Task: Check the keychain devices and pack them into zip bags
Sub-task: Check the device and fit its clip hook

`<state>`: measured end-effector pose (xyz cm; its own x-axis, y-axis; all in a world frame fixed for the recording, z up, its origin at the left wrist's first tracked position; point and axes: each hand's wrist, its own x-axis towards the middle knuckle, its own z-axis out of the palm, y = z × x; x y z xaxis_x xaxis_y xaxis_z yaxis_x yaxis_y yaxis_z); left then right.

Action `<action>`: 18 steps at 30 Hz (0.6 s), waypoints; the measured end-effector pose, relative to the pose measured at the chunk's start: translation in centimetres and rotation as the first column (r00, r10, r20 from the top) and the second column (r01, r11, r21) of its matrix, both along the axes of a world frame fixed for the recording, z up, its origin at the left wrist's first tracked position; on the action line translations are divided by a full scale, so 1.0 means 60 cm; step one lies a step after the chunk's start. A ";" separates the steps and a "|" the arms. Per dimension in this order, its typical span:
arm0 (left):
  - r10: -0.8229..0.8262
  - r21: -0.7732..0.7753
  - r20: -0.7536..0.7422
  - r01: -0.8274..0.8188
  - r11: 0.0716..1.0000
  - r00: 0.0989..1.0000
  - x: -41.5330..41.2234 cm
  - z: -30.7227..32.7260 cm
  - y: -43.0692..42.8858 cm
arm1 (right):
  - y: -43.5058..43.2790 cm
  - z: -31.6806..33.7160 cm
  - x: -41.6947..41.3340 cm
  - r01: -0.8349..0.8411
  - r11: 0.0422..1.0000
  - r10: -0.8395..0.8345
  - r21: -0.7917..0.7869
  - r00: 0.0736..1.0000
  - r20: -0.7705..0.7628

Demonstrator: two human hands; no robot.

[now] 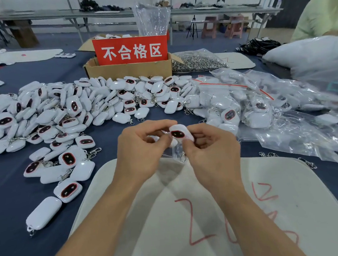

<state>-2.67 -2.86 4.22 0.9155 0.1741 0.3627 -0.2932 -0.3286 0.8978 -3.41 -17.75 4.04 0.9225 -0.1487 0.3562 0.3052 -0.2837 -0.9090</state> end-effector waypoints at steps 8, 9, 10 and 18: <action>0.136 0.161 0.131 -0.157 0.974 0.982 -0.014 -0.008 -0.012 | -0.013 -0.006 0.003 0.049 0.997 -0.057 0.053 0.987 0.150; 0.138 0.156 0.133 -0.158 0.975 0.982 -0.014 -0.007 -0.012 | -0.014 -0.006 0.004 0.048 0.998 -0.055 0.049 0.987 0.150; 0.138 0.153 0.132 -0.157 0.976 0.982 -0.014 -0.008 -0.012 | -0.014 -0.006 0.004 0.049 0.998 -0.055 0.043 0.987 0.151; -0.099 0.220 0.095 0.076 0.973 0.991 -0.018 -0.001 -0.008 | -0.023 0.006 0.010 -0.042 0.977 0.062 0.209 0.994 -0.093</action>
<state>-3.76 -3.37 4.15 0.8789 0.0025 0.4771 -0.4176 -0.4795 0.7718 -2.82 -19.10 4.37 0.9598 -0.1604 0.2302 0.2211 -0.0726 -0.9725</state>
